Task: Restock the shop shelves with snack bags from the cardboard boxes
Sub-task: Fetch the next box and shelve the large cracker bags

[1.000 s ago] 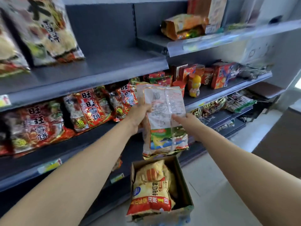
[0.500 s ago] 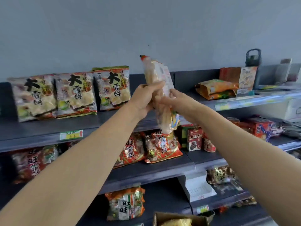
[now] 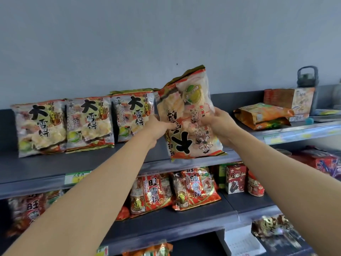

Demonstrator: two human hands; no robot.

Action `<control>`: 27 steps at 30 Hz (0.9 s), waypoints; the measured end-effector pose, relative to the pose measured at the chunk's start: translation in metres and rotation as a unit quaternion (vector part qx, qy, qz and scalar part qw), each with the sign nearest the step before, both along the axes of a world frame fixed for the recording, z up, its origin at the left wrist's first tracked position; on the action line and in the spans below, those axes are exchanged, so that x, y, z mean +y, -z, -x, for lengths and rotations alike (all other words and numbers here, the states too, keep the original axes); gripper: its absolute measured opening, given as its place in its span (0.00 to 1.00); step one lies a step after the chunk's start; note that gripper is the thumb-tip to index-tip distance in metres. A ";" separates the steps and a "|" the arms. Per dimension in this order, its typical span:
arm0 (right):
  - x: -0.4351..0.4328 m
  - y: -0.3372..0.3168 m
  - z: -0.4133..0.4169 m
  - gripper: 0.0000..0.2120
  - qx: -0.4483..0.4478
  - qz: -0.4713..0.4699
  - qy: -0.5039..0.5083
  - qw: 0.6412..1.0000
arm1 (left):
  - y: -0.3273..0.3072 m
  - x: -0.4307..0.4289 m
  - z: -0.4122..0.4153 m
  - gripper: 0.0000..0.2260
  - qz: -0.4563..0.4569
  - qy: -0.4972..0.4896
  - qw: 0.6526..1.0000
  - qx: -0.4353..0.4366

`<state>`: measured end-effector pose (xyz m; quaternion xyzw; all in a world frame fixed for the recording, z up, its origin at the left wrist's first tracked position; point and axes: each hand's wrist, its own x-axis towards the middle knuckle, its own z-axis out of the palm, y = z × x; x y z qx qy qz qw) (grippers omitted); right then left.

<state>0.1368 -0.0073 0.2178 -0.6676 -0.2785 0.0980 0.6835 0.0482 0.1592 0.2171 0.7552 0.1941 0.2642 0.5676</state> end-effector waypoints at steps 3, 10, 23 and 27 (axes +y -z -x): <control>0.013 -0.003 -0.026 0.20 0.040 -0.029 -0.026 0.998 | 0.006 0.025 -0.023 0.13 0.067 0.080 0.994 0.025; 0.056 0.008 -0.098 0.20 0.060 -0.037 0.001 0.997 | 0.009 0.070 -0.080 0.22 0.140 0.054 0.988 -0.029; 0.125 0.030 -0.172 0.22 0.008 0.031 0.125 0.992 | 0.018 0.131 -0.163 0.19 0.058 0.003 0.997 -0.049; 0.139 0.015 -0.175 0.35 -0.096 0.097 0.295 0.946 | 0.006 0.135 -0.172 0.22 -0.027 -0.009 0.997 -0.075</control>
